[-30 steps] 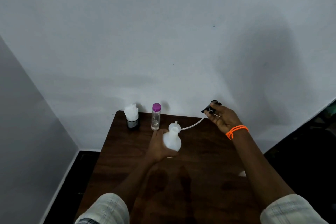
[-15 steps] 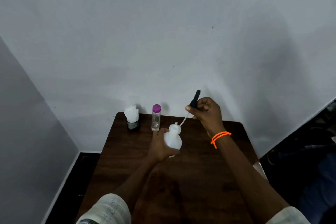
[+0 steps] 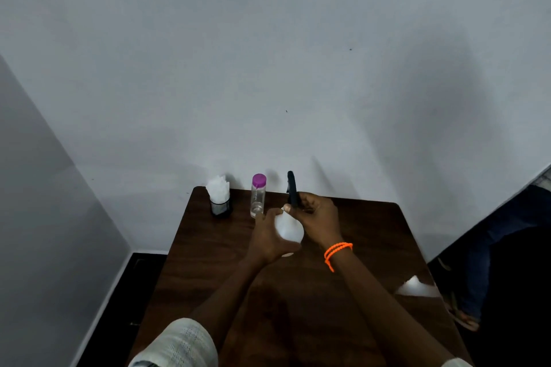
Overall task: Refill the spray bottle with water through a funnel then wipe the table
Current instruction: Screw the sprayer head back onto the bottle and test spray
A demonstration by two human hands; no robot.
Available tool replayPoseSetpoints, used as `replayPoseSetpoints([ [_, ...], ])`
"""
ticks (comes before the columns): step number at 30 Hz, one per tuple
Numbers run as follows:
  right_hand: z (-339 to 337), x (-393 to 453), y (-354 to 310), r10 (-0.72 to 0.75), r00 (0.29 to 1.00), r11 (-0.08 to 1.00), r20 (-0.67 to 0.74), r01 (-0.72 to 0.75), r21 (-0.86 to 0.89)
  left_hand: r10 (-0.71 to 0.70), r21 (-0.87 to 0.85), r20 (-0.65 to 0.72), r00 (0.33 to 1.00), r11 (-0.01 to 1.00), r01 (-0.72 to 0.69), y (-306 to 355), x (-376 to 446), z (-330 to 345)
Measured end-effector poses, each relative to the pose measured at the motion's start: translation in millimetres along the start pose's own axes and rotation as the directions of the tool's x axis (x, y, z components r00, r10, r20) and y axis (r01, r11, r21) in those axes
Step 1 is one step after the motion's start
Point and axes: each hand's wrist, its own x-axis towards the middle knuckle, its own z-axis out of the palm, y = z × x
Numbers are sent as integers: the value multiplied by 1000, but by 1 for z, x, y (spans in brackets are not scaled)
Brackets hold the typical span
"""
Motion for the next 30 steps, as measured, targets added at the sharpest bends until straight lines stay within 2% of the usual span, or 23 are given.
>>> replayPoseSetpoints([
  [14, 14, -2, 12, 68, 993, 996, -99, -74, -55, 38, 2, -19, 999, 999, -38, -2, 8, 3],
  [26, 34, 2, 1, 97, 911, 995, -401, -101, 11, 52, -39, -22, 998, 998, -53, -9, 21, 12],
  [30, 40, 3, -2, 113, 880, 994, -461, -107, 39, 73, -49, -35, 997, 996, -75, 3, 20, 9],
])
